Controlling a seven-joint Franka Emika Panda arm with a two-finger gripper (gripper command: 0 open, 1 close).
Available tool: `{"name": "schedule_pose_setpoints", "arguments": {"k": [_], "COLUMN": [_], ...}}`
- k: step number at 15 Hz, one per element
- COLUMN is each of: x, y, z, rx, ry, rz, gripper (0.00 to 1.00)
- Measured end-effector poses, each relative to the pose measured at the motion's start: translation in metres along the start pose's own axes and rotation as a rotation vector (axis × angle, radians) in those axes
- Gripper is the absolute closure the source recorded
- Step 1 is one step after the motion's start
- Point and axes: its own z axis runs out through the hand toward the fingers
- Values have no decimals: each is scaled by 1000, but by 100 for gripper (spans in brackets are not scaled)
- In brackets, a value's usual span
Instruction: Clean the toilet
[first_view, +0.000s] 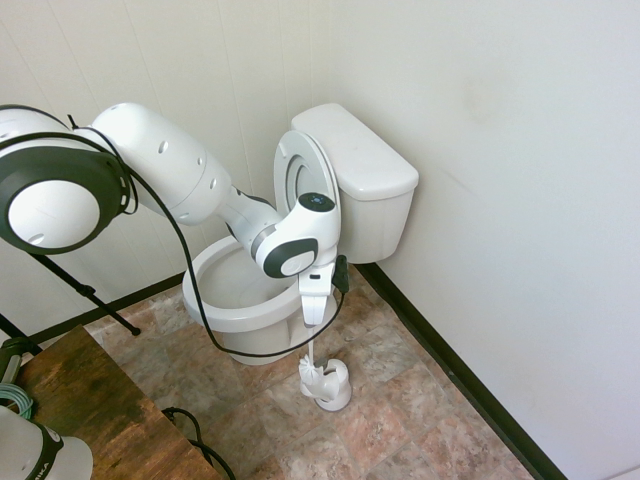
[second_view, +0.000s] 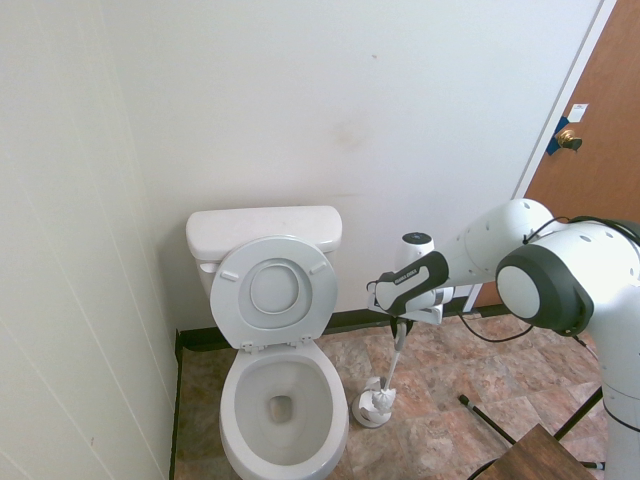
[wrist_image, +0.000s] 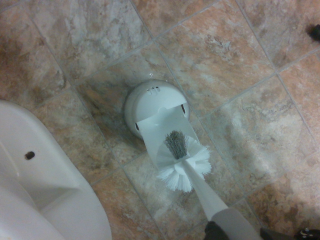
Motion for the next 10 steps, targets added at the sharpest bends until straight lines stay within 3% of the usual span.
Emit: {"name": "schedule_pose_setpoints", "arguments": {"k": [10], "x": [14], "y": [-39], "z": [78], "rx": [-6], "ry": [-8], "rz": [77], "gripper": [100]}}
